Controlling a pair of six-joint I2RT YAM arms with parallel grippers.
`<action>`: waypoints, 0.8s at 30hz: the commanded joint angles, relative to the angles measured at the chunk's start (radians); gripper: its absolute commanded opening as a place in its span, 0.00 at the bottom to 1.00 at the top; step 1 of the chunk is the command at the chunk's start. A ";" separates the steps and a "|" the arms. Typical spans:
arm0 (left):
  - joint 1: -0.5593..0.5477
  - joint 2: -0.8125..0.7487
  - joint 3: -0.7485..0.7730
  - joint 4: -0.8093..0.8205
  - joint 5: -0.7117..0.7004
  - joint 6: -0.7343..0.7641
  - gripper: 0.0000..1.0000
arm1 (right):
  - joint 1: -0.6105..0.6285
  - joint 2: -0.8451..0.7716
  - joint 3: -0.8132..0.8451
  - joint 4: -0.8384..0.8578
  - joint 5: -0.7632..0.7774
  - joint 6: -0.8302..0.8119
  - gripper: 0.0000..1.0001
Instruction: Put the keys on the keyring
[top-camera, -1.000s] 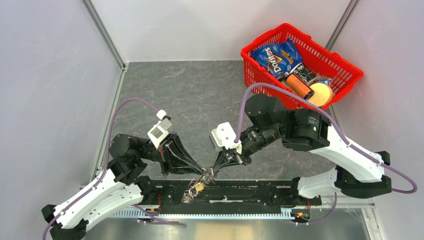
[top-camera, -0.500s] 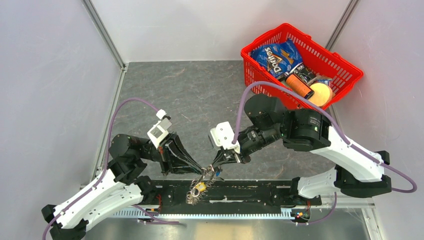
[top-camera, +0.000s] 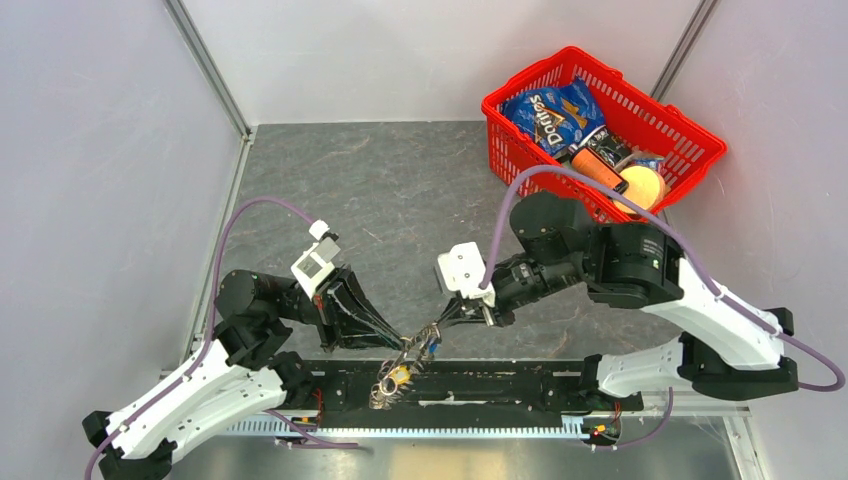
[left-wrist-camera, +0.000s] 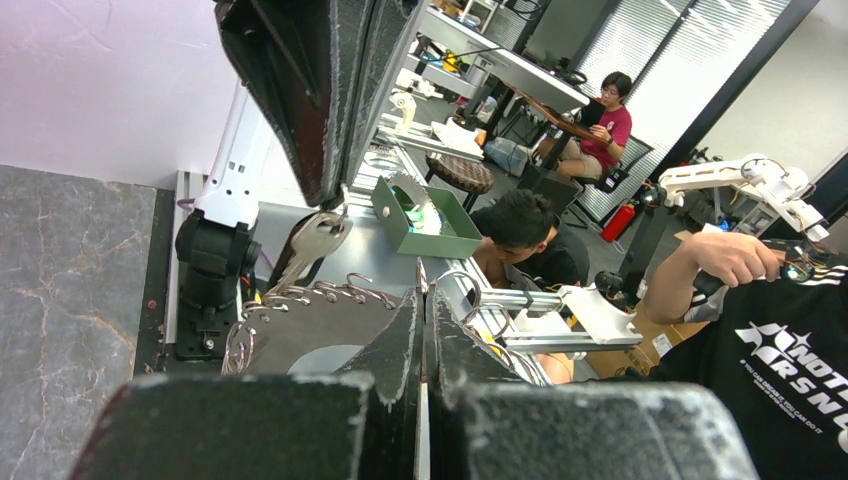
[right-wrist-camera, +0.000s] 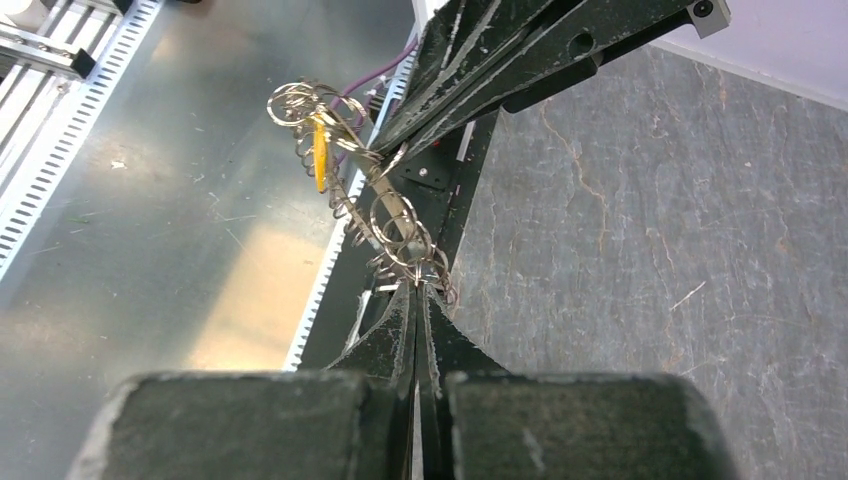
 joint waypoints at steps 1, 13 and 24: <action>-0.005 -0.004 0.008 0.060 -0.004 -0.018 0.02 | 0.008 -0.036 -0.007 0.019 -0.051 0.042 0.00; -0.004 -0.006 0.016 0.039 -0.002 0.010 0.02 | 0.008 -0.040 -0.071 0.167 -0.052 0.289 0.00; -0.005 -0.024 0.009 0.024 -0.005 0.025 0.02 | 0.008 -0.042 -0.092 0.270 -0.018 0.506 0.00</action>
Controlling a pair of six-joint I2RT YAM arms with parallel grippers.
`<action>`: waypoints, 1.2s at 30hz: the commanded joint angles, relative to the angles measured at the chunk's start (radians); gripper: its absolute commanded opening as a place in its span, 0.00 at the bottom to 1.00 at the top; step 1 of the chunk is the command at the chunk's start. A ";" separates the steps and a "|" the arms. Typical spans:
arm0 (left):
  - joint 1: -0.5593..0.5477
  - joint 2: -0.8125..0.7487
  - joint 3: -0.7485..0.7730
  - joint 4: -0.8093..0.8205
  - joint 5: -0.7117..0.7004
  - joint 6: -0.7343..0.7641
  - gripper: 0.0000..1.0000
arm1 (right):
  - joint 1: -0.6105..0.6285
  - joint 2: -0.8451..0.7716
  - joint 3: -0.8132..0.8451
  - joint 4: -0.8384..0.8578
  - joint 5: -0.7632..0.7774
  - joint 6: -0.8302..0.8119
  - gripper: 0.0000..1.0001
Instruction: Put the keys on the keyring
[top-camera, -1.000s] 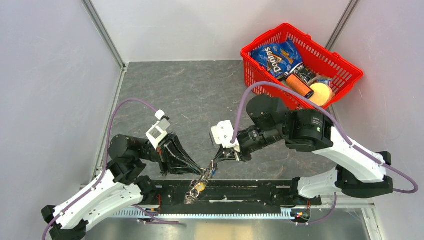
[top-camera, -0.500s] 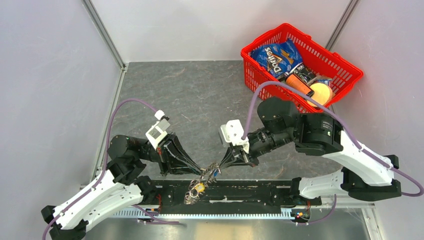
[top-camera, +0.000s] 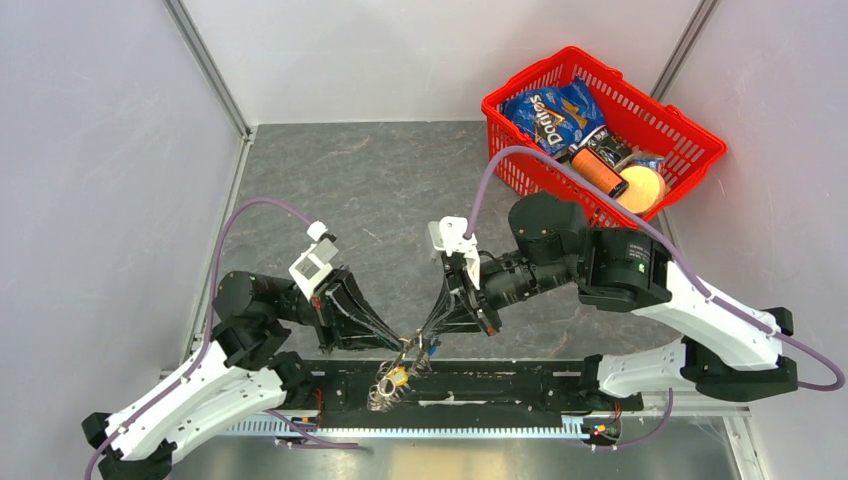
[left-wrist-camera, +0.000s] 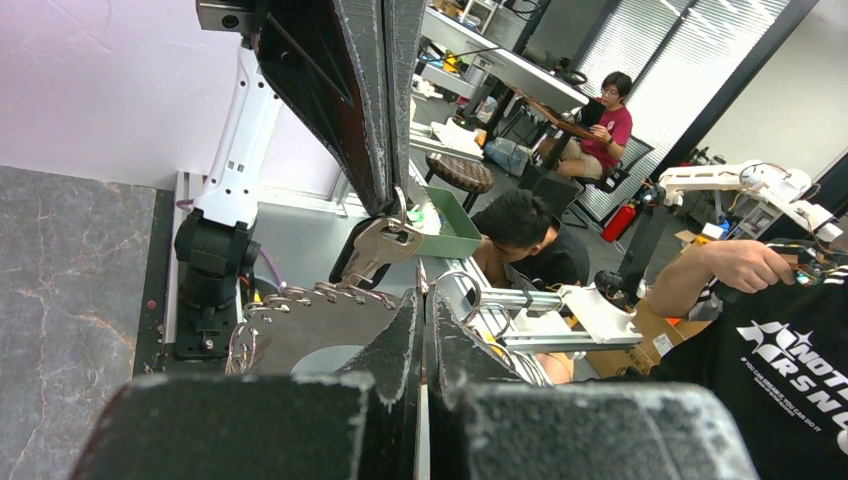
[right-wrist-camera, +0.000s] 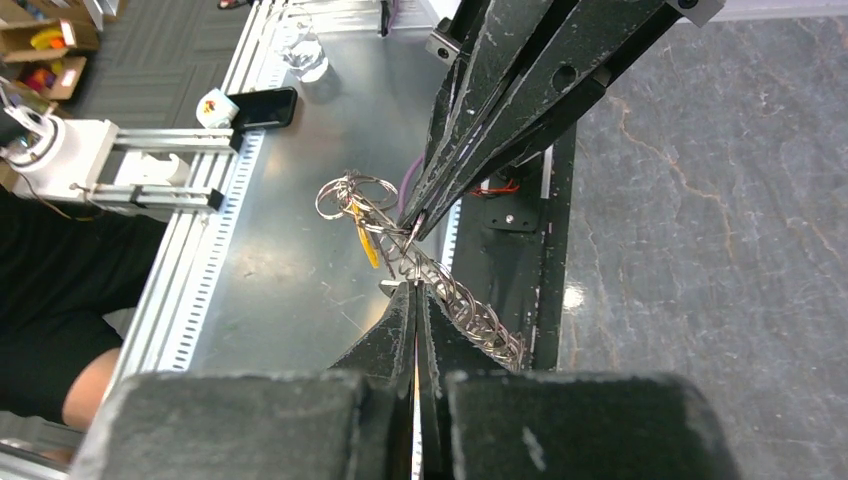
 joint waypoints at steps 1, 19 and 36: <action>-0.005 -0.017 0.008 0.033 -0.005 0.024 0.02 | 0.004 -0.011 -0.004 0.079 0.021 0.117 0.00; -0.005 -0.039 0.008 0.004 -0.002 0.054 0.02 | 0.004 -0.016 -0.060 0.104 0.026 0.259 0.00; -0.005 -0.051 0.015 -0.040 -0.007 0.089 0.02 | 0.004 0.021 -0.068 0.080 0.036 0.289 0.00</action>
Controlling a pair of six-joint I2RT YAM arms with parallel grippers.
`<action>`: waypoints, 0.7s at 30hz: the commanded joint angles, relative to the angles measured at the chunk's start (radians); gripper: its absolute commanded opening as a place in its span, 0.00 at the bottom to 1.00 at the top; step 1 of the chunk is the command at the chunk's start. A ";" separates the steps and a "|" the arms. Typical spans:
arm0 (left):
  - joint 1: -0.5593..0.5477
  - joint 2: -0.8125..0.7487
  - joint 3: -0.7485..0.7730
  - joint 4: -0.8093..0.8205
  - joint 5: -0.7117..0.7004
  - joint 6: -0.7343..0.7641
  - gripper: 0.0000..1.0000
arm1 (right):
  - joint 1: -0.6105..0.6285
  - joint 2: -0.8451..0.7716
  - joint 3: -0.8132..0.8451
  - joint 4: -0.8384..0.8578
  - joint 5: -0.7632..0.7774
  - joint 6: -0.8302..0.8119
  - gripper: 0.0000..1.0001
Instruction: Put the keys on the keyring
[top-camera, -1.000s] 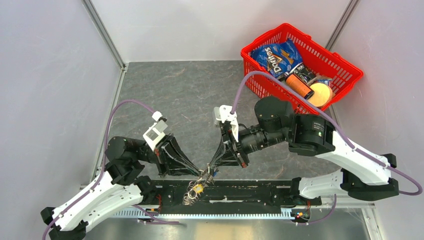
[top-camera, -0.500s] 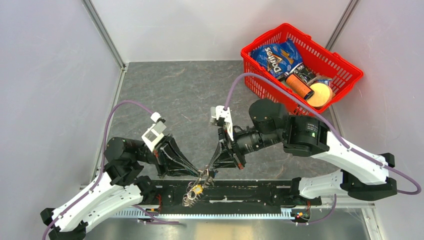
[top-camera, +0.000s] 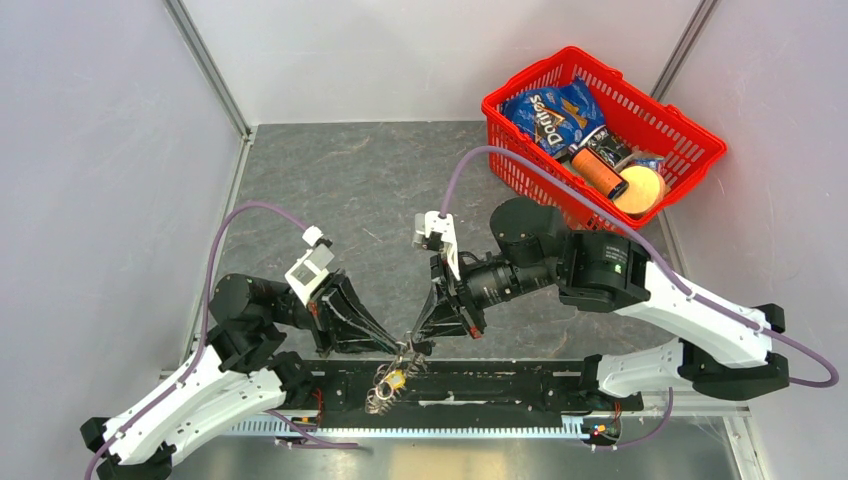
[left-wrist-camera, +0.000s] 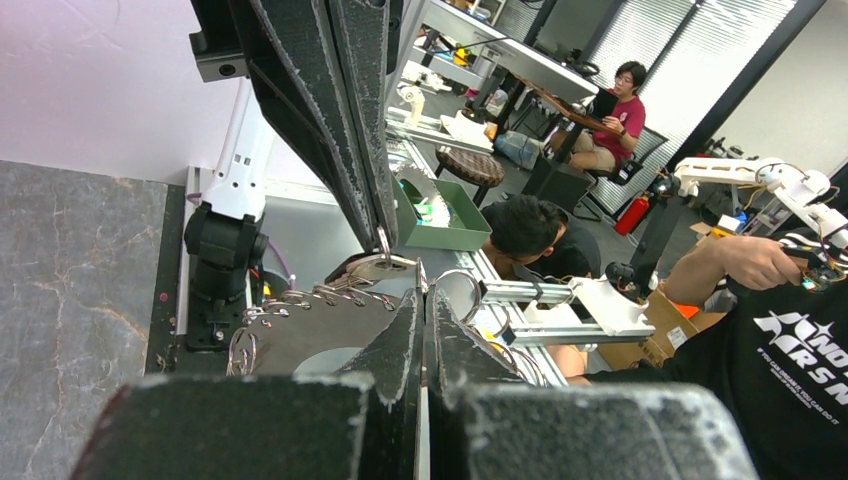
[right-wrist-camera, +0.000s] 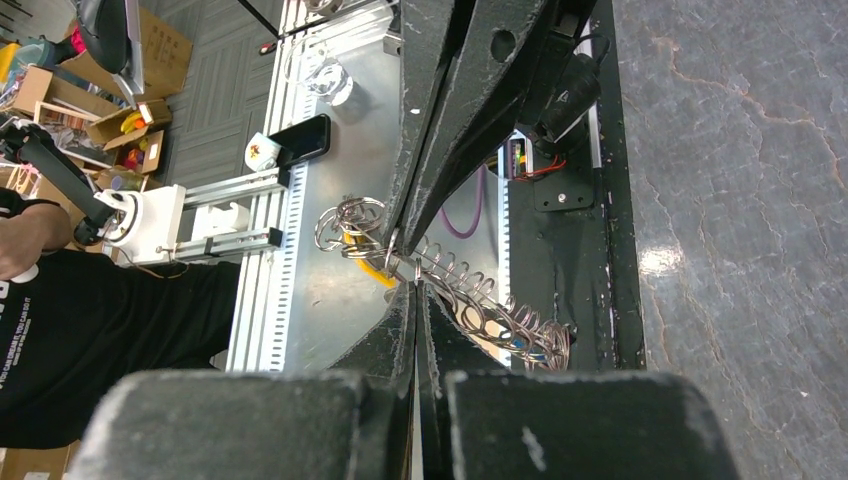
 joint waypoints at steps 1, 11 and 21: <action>-0.005 -0.019 0.015 0.016 -0.008 0.041 0.02 | 0.004 0.006 -0.008 0.006 0.006 0.014 0.00; -0.004 -0.021 0.017 0.002 -0.009 0.053 0.02 | 0.004 0.001 -0.023 -0.011 0.011 0.025 0.00; -0.004 -0.026 0.014 -0.003 -0.011 0.056 0.02 | 0.004 0.001 -0.031 0.005 -0.002 0.040 0.00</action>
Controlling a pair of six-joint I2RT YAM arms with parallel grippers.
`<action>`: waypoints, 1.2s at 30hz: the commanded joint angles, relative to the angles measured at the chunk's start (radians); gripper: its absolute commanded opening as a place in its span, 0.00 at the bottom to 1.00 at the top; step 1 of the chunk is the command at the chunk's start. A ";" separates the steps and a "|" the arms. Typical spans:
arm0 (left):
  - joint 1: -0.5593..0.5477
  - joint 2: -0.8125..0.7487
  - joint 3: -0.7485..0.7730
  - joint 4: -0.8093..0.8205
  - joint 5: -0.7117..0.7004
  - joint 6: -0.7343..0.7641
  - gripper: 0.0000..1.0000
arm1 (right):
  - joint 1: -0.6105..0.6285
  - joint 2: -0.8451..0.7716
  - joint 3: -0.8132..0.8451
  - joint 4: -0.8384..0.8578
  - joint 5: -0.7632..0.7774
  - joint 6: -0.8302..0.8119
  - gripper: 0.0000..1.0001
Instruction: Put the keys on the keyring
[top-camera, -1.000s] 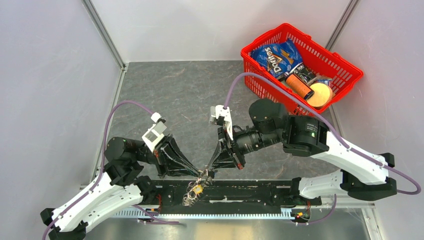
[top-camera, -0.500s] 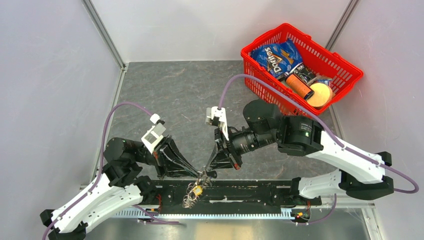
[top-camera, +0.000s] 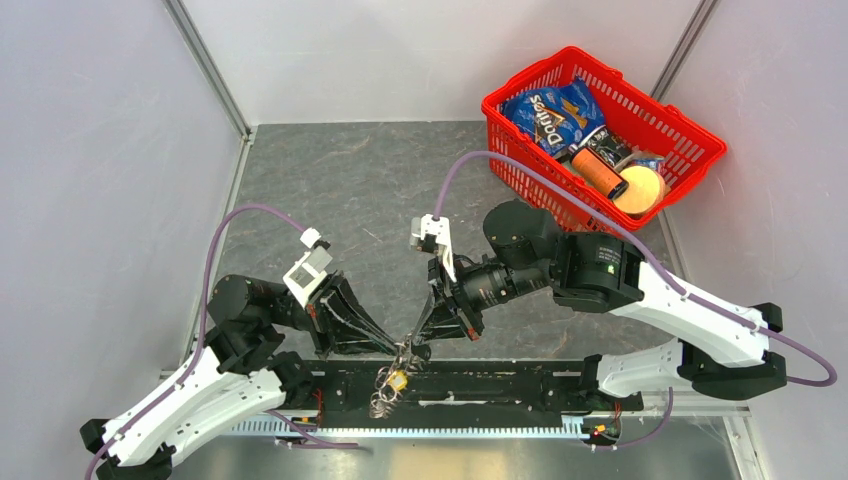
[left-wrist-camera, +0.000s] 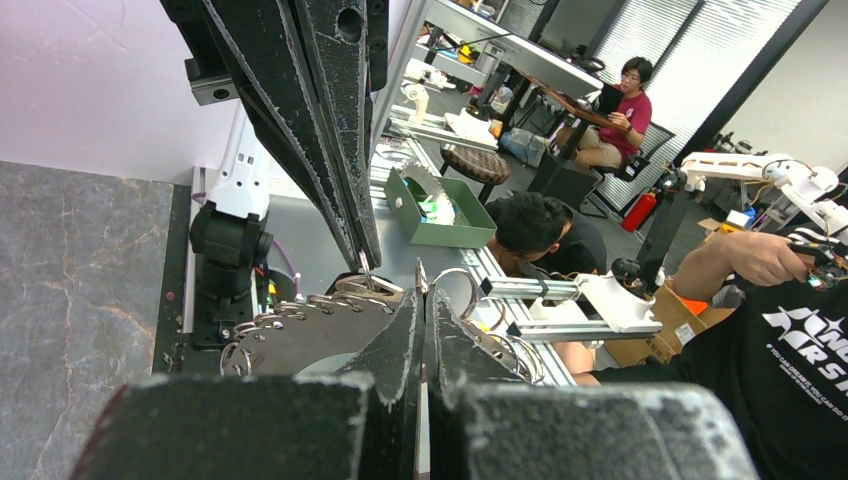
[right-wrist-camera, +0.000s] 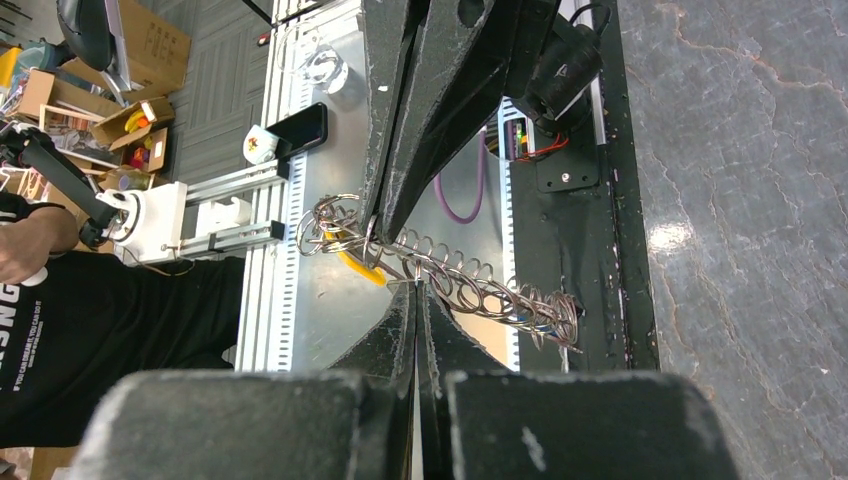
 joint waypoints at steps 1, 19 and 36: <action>-0.005 -0.013 0.013 0.020 -0.011 0.033 0.02 | 0.005 -0.003 -0.007 0.020 -0.007 0.015 0.00; -0.005 -0.046 0.015 0.014 -0.008 0.041 0.02 | 0.005 0.002 -0.010 0.008 0.038 0.040 0.00; -0.005 -0.032 0.014 0.002 -0.003 0.053 0.02 | 0.011 0.012 0.040 0.023 -0.040 0.038 0.00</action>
